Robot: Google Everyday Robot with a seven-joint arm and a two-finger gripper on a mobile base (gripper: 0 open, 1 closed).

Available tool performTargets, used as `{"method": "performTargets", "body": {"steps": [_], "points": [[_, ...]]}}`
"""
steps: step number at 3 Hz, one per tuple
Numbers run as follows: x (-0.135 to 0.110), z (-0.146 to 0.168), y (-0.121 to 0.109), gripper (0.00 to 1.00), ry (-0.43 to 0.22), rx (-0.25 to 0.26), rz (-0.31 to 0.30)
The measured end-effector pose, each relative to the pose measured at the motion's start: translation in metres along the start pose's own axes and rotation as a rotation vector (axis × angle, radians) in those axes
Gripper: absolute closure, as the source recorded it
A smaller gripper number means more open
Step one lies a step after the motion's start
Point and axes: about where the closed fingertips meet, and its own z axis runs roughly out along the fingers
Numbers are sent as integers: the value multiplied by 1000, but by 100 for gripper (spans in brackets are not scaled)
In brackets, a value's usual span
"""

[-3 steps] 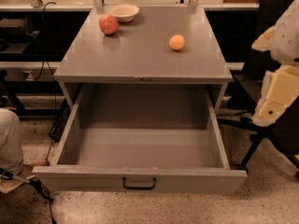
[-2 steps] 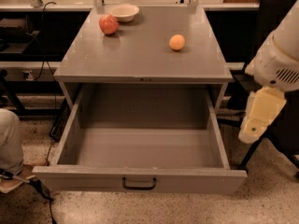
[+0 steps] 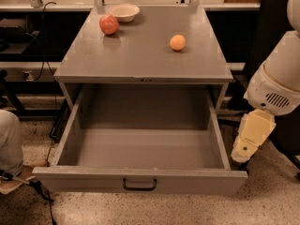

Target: Close top drawer

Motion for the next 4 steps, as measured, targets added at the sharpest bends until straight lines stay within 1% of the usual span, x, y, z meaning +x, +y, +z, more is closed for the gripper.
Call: {"method": "performTargets", "body": {"steps": [1, 2, 3, 4], "points": [[12, 20, 13, 0, 37, -24, 52], [40, 73, 49, 20, 94, -110, 189], [50, 103, 69, 44, 109, -161, 249], [50, 129, 78, 68, 84, -204, 265]]}}
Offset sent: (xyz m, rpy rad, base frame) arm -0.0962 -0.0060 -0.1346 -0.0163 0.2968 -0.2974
